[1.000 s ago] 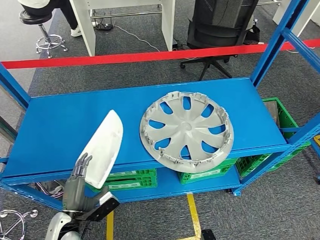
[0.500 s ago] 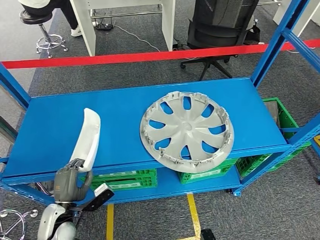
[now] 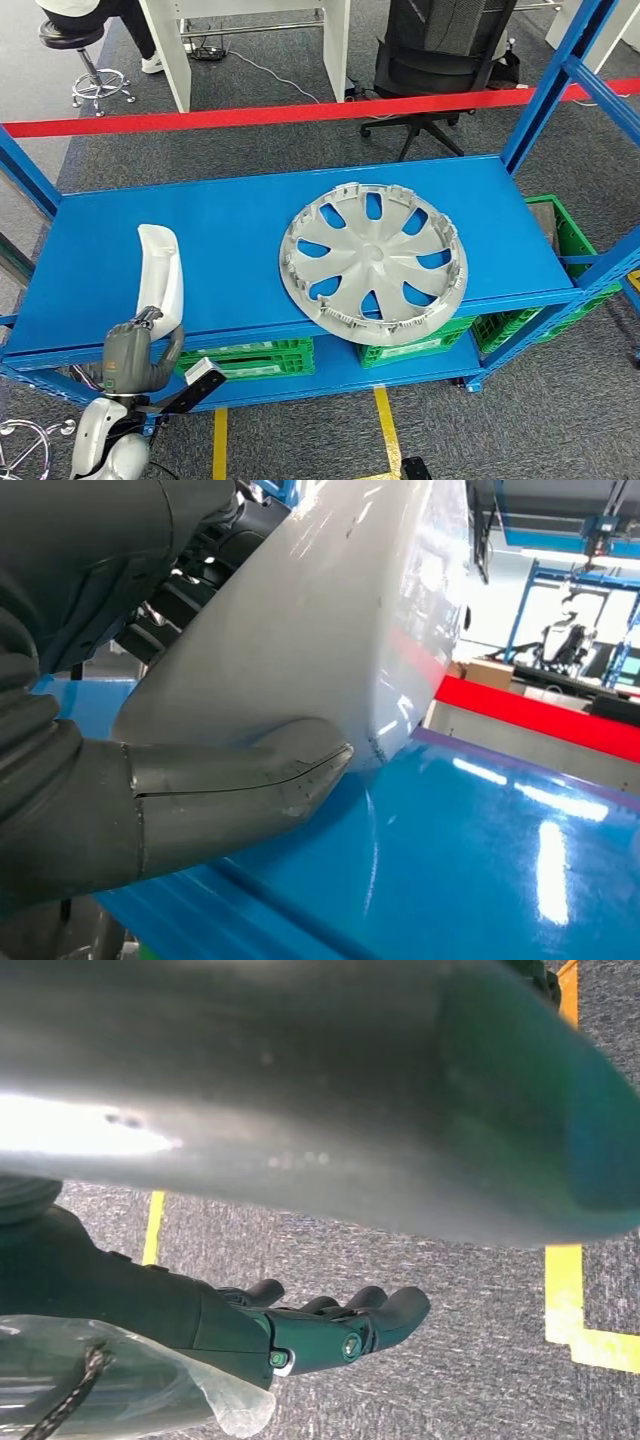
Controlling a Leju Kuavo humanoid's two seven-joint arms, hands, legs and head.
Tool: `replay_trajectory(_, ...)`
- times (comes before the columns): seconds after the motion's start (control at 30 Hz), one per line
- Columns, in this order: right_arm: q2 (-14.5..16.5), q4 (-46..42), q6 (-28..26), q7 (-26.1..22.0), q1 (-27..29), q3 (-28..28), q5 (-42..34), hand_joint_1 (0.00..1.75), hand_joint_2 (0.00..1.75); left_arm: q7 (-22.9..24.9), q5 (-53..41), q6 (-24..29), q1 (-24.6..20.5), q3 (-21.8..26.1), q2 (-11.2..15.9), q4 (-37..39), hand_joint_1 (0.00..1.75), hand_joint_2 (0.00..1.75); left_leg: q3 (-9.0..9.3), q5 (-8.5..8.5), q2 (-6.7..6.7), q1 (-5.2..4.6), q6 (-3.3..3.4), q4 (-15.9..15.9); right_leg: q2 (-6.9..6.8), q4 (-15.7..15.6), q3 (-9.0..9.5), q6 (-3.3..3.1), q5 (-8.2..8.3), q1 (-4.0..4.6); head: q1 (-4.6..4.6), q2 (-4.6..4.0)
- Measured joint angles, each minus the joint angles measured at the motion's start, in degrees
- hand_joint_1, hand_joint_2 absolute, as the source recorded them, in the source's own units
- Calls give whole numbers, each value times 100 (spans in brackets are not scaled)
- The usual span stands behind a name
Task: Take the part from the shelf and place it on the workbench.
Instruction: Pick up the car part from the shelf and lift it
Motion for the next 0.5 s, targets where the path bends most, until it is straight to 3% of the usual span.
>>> replay_trajectory(0.27, -1, 0, -19, 1, 0, 40, 10, 0, 0, -335, -104, 226, 3, 40, -60, -369, 175, 175, -1, 1, 0, 0, 0, 1, 0, 0, -1, 0, 0, 0, 0, 0)
replay_trajectory(0.5, 1, 0, -39, -2, 2, 101, -21, 0, 0, -1133, -547, 273, 46, 405, -540, -1332, 175, 175, -2, 0, 0, -3, 0, 2, 2, -1, -2, 0, 0, -2, 1, 0)
